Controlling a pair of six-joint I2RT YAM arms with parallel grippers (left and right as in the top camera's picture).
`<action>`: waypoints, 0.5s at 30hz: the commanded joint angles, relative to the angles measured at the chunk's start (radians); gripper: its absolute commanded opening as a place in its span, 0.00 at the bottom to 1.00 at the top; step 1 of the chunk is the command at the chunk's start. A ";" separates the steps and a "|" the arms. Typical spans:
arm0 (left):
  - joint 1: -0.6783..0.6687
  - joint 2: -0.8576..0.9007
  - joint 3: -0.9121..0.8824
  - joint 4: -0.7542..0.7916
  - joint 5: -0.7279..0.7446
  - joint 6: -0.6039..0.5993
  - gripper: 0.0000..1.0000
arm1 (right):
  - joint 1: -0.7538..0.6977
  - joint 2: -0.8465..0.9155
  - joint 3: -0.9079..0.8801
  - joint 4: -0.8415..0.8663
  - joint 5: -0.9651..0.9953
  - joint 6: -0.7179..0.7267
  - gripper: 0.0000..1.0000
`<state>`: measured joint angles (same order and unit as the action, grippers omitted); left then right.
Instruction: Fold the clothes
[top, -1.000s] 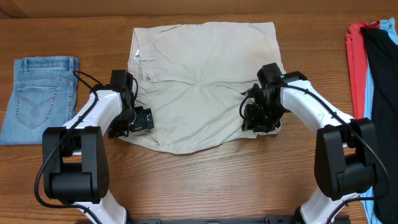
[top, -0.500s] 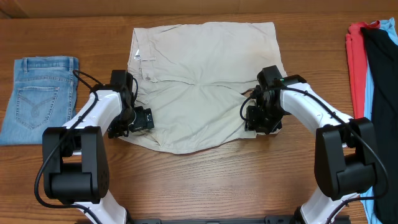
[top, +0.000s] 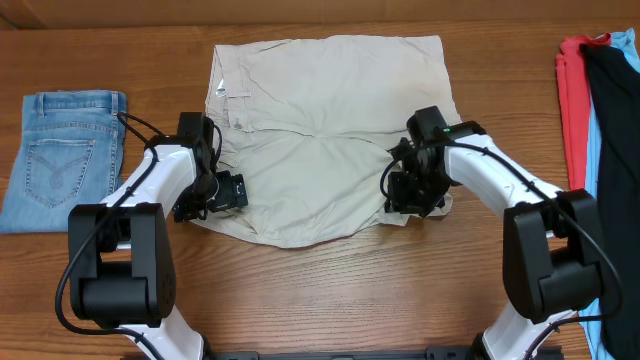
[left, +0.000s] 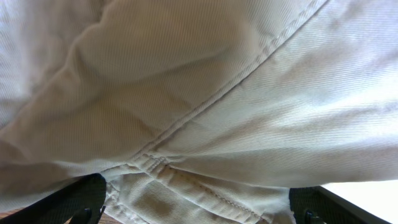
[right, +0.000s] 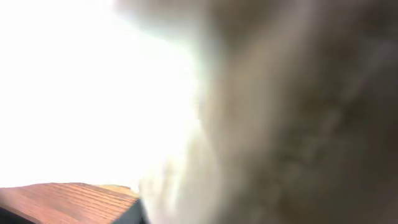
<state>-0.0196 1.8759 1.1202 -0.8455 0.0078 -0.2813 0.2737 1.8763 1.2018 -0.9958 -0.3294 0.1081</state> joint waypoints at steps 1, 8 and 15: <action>-0.013 0.103 -0.066 0.013 -0.033 0.013 0.98 | 0.008 -0.028 -0.006 -0.005 -0.001 -0.003 0.05; -0.013 0.103 -0.066 0.010 -0.033 0.017 0.98 | -0.027 -0.080 0.014 -0.115 0.053 0.053 0.04; -0.013 0.103 -0.066 0.006 -0.037 0.024 0.97 | -0.048 -0.252 0.041 -0.476 0.224 0.045 0.04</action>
<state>-0.0196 1.8759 1.1202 -0.8463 0.0078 -0.2806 0.2272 1.7100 1.2121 -1.4117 -0.2268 0.1486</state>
